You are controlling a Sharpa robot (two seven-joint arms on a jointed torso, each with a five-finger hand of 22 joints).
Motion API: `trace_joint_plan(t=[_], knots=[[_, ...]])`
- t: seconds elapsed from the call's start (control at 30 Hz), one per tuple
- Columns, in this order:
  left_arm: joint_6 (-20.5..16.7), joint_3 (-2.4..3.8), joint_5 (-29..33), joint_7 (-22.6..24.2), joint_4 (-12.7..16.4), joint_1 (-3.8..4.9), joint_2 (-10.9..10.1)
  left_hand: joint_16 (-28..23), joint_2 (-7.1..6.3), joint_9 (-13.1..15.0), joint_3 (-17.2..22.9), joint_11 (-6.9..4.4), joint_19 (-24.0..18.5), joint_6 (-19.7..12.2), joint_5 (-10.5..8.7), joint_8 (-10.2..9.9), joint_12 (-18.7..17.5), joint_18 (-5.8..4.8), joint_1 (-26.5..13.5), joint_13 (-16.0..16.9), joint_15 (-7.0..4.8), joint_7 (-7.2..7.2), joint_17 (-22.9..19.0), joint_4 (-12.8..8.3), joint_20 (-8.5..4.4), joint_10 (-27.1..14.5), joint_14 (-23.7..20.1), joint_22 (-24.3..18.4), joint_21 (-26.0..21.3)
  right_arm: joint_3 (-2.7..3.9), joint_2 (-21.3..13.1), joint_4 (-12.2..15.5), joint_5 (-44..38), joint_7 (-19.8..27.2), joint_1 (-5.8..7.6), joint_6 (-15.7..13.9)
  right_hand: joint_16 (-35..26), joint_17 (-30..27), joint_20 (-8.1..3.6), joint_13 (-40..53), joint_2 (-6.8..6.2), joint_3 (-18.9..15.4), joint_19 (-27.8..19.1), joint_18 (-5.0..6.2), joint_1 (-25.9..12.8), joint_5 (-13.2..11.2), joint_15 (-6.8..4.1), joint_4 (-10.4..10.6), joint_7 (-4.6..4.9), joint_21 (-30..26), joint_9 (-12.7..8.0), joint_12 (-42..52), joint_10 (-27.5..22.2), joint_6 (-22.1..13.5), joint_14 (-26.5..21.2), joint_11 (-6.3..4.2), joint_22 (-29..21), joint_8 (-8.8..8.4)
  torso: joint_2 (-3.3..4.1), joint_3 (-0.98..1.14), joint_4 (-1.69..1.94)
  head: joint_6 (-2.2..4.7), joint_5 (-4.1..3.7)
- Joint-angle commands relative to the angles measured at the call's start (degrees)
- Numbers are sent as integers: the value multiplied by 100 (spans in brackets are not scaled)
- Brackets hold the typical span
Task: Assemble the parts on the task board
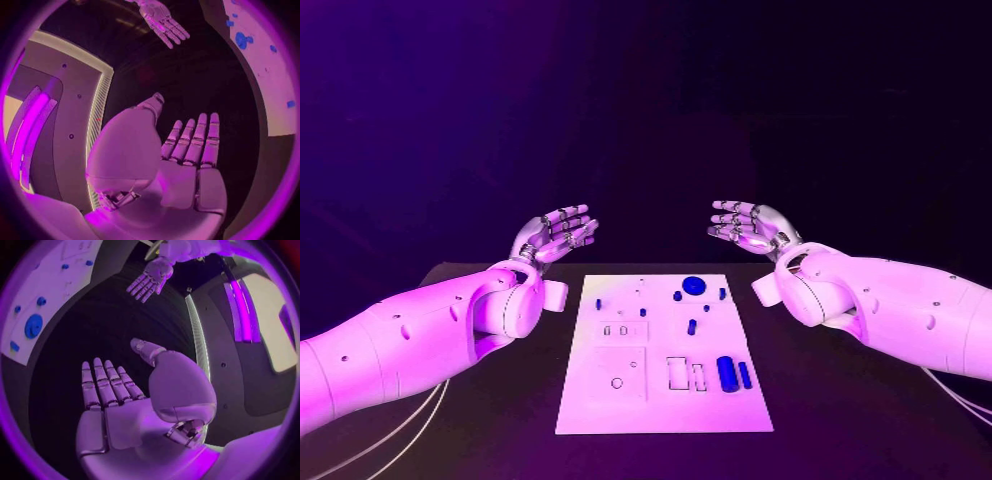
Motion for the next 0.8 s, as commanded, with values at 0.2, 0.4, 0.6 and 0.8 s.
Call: trace_joint_plan(t=[0.2, 0.4, 0.6, 0.8], knots=[[275, 2, -403, -136, 320, 16, -196, 597, -4, 388, 222, -226, 1534, 1439, 129, 629, 372, 346, 203, 158, -384, 423, 482, -322, -179, 2102, 1510, 298, 720, 1, 18, -84, -2039, -344, 69, 219, 505, 299, -177, 130, -463, 234, 2444, 319, 593, 163, -353, -263, 418, 555, 417, 42, 2388, 2276, 2321, -258, 164, 646, 122, 14, 34, -62, -54], [310, 7, -469, -164, 604, 16, -361, 690, -53, 394, 490, -348, 1803, 1746, 134, 691, 289, 348, 247, 128, -518, 335, 680, -438, -309, 2523, 1858, 344, 877, 6, 4, -66, -2841, -644, 129, 554, 672, 449, -364, 136, -543, 163, 2923, 317, 634, -91, -528, -194, 333, 738, 367, 9, 2598, 2454, 2892, -357, 221, 629, 203, 17, 52, -70, -71], [315, 26, -485, -196, 984, 17, -587, 755, -148, 382, 754, -392, 1964, 1875, 132, 663, 154, 335, 189, 98, -590, 312, 855, -497, -413, 2714, 2071, 425, 1052, 17, 18, -47, -3929, -1008, 216, 824, 1503, 1117, -871, 194, -602, -234, 3980, 304, 761, -249, -958, -180, 167, 1632, 406, 36, 3077, 2805, 4178, -606, 687, 658, 328, 21, 67, -69, -97], [338, 55, -488, -226, 1376, 18, -806, 837, -223, 366, 906, -407, 2184, 1916, 132, 601, 6, 327, 73, 95, -635, 308, 1045, -571, -509, 2799, 2177, 592, 1367, 20, 78, -43, -5042, -1401, 312, 1012, 2968, 2336, -1110, 306, -724, -225, 4247, 282, 718, -239, -1121, -75, 54, 2720, 494, 6, 3319, 3022, 4579, -735, 1448, 543, 469, 20, 109, -42, -130]])
